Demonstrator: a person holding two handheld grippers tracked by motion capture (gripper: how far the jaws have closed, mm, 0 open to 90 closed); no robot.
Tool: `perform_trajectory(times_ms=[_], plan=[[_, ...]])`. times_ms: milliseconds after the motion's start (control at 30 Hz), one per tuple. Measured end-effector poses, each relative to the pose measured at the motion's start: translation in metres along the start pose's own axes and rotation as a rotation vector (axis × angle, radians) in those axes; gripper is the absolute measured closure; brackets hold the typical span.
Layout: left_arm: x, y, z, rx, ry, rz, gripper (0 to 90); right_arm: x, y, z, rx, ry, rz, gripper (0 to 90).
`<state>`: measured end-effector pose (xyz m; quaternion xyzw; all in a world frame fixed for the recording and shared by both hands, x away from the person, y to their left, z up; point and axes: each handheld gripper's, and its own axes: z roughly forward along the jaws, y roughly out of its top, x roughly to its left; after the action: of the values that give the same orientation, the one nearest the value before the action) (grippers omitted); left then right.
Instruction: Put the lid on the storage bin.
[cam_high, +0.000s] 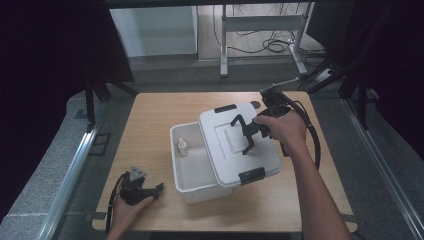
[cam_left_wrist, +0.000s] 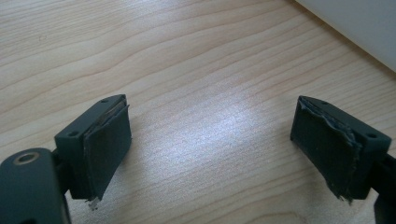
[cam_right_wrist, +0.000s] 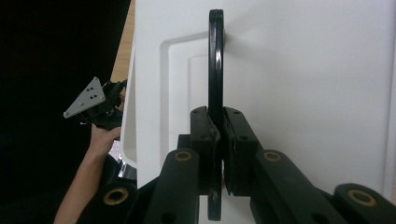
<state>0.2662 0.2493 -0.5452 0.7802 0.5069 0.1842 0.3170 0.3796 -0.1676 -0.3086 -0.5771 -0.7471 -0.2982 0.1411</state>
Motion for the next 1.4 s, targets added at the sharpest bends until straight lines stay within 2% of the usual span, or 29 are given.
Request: perform_trajectory(times_ms=[600, 1400], plan=[[0.000, 0.000, 0.000, 0.000, -0.001, 0.004, 12.3, 0.013, 0.005, 0.016, 0.018, 0.042, -0.022, 84.0], [0.000, 0.000, 0.000, 0.000, -0.002, 0.005, 12.2, 0.026, 0.007, 0.027, 0.036, 0.061, -0.032, 83.9]])
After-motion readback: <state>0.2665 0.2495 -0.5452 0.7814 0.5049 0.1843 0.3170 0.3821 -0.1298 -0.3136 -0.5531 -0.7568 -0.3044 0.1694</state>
